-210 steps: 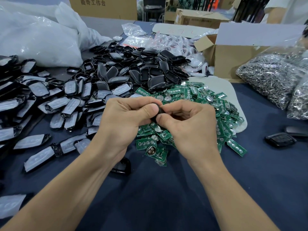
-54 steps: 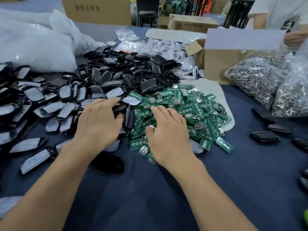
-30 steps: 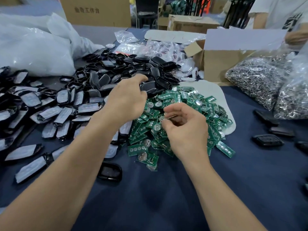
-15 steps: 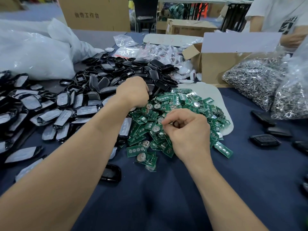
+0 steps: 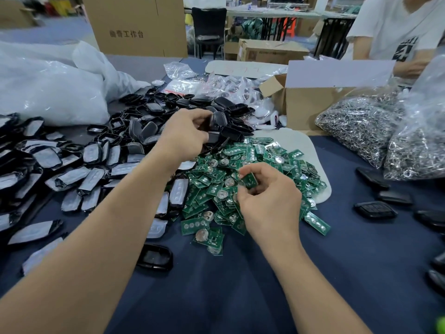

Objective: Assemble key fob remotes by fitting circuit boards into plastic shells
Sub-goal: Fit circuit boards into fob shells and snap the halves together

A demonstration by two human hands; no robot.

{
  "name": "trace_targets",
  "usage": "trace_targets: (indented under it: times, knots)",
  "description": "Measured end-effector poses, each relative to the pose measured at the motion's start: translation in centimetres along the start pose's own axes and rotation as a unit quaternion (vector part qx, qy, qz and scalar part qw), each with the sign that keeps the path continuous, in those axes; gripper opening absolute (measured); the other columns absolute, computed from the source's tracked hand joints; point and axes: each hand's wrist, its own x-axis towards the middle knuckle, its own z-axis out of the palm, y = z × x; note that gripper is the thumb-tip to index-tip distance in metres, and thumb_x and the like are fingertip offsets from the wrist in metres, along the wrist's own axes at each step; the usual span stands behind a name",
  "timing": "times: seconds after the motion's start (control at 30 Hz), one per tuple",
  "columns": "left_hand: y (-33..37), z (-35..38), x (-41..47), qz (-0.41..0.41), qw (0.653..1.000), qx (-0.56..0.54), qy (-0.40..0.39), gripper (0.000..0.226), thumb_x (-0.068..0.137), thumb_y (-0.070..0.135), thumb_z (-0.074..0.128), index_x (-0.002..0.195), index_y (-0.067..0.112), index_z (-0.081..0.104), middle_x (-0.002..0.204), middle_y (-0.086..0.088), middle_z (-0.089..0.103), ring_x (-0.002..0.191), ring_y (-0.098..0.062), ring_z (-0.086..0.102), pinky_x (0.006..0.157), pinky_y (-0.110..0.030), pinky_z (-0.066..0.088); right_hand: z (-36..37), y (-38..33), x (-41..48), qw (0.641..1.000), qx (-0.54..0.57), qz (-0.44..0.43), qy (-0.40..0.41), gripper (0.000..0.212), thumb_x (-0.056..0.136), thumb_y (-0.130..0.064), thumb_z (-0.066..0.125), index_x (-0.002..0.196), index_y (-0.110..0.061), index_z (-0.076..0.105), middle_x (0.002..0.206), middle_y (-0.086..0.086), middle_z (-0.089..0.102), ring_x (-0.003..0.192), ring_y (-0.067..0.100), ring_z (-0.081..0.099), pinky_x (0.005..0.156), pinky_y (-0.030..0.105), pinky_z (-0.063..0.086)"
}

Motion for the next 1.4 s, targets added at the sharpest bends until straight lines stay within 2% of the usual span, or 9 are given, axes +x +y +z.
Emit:
trace_targets:
  times: [0.07,0.13,0.23,0.33,0.47,0.67,0.97,1.17,1.4]
  knots:
    - [0.6,-1.1,-2.2,-0.033,0.971,-0.232,-0.038,0.049,0.094,-0.008,0.064,0.136,0.018,0.066,0.121,-0.002,0.070,0.105,-0.015,0.066,0.081,-0.021,0.054,-0.2,0.1,0.2,1.000,0.017,0.016,-0.012,0.043,0.086,-0.002,0.073,0.106,-0.040,0.071,0.084,-0.025,0.067,0.078,-0.009,0.063,0.060,0.003,0.045]
    - [0.6,-2.3,-4.8,-0.080,0.892,-0.424,-0.135,0.043,0.095,-0.002,0.063,0.134,0.015,0.066,0.124,-0.006,0.072,0.113,-0.017,0.070,0.086,-0.029,0.060,-0.2,0.1,0.3,0.999,0.031,0.017,-0.009,0.039,0.088,-0.004,0.072,0.104,-0.039,0.067,0.083,-0.018,0.071,0.068,-0.002,0.064,0.055,0.009,0.044]
    - [-0.5,-2.6,-8.6,-0.080,0.844,-0.476,-0.234,0.052,0.088,0.000,0.062,0.138,0.017,0.065,0.129,-0.010,0.071,0.115,-0.020,0.071,0.084,-0.035,0.062,-0.5,0.3,0.3,0.999,0.041,0.002,-0.004,0.028,0.088,-0.009,0.072,0.090,-0.032,0.057,0.067,-0.008,0.070,0.046,0.010,0.053,0.046,0.019,0.041]
    - [-1.8,-1.5,-10.2,-0.086,0.847,-0.470,-0.235,0.055,0.090,-0.002,0.057,0.143,0.015,0.058,0.130,-0.016,0.070,0.115,-0.025,0.070,0.084,-0.040,0.062,-0.5,0.4,0.6,0.999,0.036,-0.001,-0.036,0.025,0.085,-0.013,0.075,0.081,-0.029,0.056,0.063,-0.004,0.070,0.054,0.024,0.063,0.054,0.033,0.051]
    - [-1.9,-0.3,-10.0,-0.081,0.863,-0.444,-0.227,0.044,0.100,-0.009,0.048,0.136,0.011,0.063,0.126,-0.014,0.073,0.114,-0.022,0.072,0.082,-0.038,0.062,-0.4,0.8,0.9,0.998,0.064,0.016,-0.009,0.019,0.073,-0.024,0.088,0.077,-0.031,0.070,0.066,-0.014,0.073,0.057,0.004,0.066,0.059,0.025,0.049]
    - [-1.7,2.0,-10.3,-0.106,0.916,-0.374,-0.102,0.033,0.096,-0.012,0.058,0.113,0.011,0.074,0.104,-0.013,0.079,0.101,-0.024,0.077,0.071,-0.031,0.063,-0.7,0.9,1.4,0.983,0.179,0.028,0.017,0.009,0.083,-0.017,0.079,0.081,-0.024,0.073,0.060,-0.008,0.070,0.047,0.007,0.053,0.048,0.023,0.046]
    - [-1.4,2.7,-10.5,-0.105,0.936,-0.332,-0.053,0.039,0.094,-0.008,0.065,0.133,0.001,0.066,0.111,-0.018,0.077,0.107,-0.033,0.074,0.076,-0.034,0.064,-0.7,0.2,1.5,0.955,0.281,0.094,-0.020,0.023,0.098,-0.009,0.066,0.077,-0.020,0.066,0.057,-0.004,0.051,0.040,0.011,0.034,0.038,0.021,0.030]
    - [-1.6,2.4,-10.4,-0.122,0.928,-0.347,-0.058,0.038,0.094,-0.004,0.068,0.132,0.001,0.066,0.117,-0.025,0.073,0.111,-0.037,0.072,0.075,-0.033,0.064,-0.6,0.4,1.4,0.958,0.257,0.121,-0.035,0.024,0.098,-0.018,0.062,0.076,-0.027,0.062,0.057,0.000,0.059,0.045,0.015,0.046,0.042,0.023,0.032]
    - [-1.7,2.3,-10.4,-0.118,0.910,-0.383,-0.106,0.037,0.098,-0.003,0.062,0.135,-0.002,0.060,0.070,0.006,0.074,0.065,-0.006,0.068,0.071,-0.029,0.064,-1.0,-0.1,1.7,0.930,0.326,0.162,-0.052,0.019,0.098,0.001,0.056,0.095,-0.018,0.055,0.073,0.011,0.066,0.043,0.014,0.047,0.040,0.017,0.036]
